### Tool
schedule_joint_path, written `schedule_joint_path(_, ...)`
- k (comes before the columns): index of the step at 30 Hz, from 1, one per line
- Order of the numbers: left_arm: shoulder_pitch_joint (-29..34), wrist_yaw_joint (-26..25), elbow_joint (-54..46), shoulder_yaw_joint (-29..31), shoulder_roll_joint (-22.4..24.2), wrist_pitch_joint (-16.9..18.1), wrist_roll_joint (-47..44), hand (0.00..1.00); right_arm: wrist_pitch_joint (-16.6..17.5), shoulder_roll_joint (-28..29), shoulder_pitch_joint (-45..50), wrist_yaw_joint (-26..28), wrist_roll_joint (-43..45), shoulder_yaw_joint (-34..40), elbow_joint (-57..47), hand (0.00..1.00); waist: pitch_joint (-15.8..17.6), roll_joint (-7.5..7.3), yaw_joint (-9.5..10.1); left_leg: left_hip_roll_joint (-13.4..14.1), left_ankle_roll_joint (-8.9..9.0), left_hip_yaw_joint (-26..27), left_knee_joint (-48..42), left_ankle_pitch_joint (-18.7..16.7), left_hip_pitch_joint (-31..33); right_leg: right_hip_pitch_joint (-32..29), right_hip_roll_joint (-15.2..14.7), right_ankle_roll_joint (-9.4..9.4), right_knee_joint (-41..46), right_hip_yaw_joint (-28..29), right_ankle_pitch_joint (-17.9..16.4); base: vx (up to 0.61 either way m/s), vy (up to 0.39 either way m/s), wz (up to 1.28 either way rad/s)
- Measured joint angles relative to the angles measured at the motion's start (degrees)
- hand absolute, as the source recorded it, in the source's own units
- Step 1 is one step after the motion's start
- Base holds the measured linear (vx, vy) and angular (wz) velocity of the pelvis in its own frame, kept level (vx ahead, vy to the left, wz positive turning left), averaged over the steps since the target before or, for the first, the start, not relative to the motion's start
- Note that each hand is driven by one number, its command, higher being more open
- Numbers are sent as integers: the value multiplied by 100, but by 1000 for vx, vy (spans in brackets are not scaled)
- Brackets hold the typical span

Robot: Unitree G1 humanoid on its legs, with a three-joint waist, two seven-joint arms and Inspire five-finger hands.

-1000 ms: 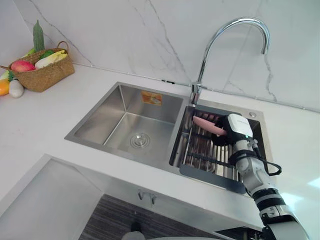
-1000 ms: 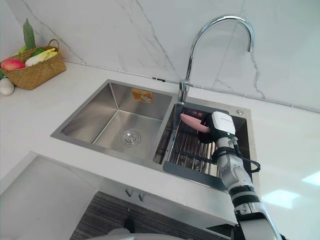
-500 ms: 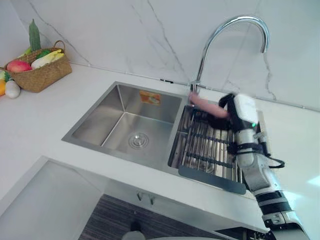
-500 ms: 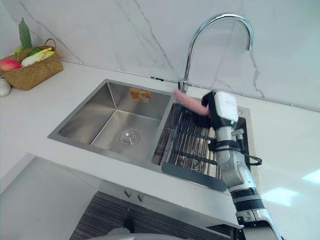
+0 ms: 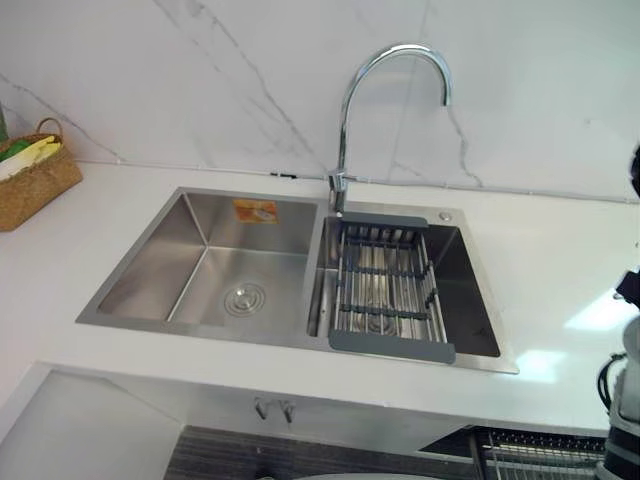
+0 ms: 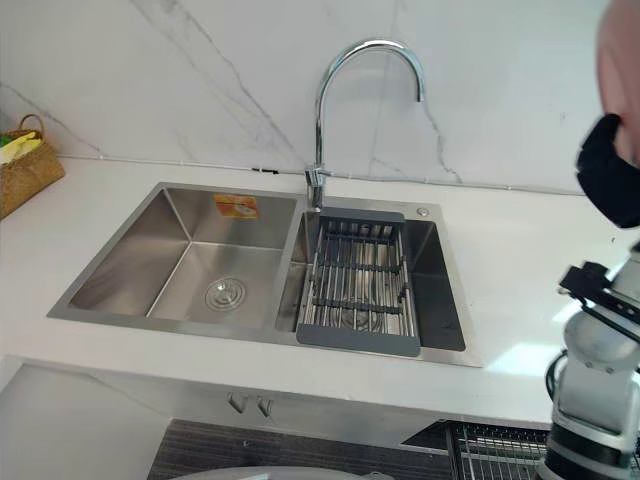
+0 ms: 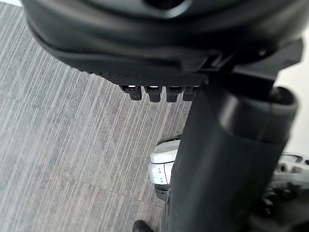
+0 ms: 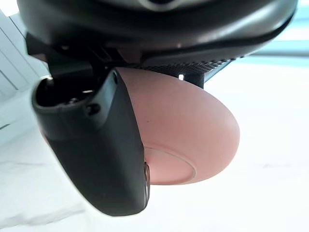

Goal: Walk over to the sink, pick up the cup, carry it to the dishwasher, place the cup inside the dishwasher, then close the dishwasher door

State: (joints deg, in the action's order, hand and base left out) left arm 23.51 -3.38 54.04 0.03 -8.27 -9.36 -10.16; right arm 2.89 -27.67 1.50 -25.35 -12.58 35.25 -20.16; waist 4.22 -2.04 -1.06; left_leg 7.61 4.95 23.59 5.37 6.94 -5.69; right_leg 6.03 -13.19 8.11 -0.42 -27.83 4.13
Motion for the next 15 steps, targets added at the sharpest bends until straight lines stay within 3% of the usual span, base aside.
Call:
schedule_joint_path(3, -1, -46, 5, -1, 1, -2, -22, 100, -148, 77, 286, -134, 1, 274, -19, 0, -8, -13, -33, -15, -16, 139, -1, -9, 9, -170, -34, -5, 110, 170, 6, 22, 19, -32)
schedule_joint_path(9, -27, -82, 8, 25, -103, -248, -136, 100, -399, 1147, 1024, -482, -1, 704, 247, 0, 0, -237, -308, -69, -56, 797, -31, -62, 98, -848, -108, -66, 331, 710, 66, -3, 25, -47)
schedule_joint_path(10, -36, -130, 7, 69, -114, -294, -195, 100, -400, 1292, 1078, -504, -2, 694, 290, 0, 11, -284, -319, -67, -54, 920, -33, -63, 117, -945, -128, -96, 328, 691, 44, -35, 18, -98)
schedule_joint_path(11, -54, -253, 1, 138, -158, -384, -301, 100, -402, 1581, 1142, -511, 0, 663, 407, 0, 15, -370, -299, -31, -19, 1241, -37, -98, 129, -1100, -234, -173, 351, 319, -19, -29, 28, -129)
schedule_joint_path(14, -197, -613, 72, 197, -161, -674, -417, 100, -383, 2081, 1361, -537, 17, 441, 520, 0, 26, -358, -432, 256, -105, 1939, -22, -195, 139, -1380, -320, -1023, 662, -618, -518, -34, 10, -127)
schedule_joint_path(15, -240, -681, 175, 256, -259, -736, -453, 100, -342, 2207, 1485, -541, 17, 393, 554, 0, 96, -621, -590, 159, -60, 2115, -94, -234, 48, -1437, -490, -1446, 1056, -834, -184, -31, -15, -98)
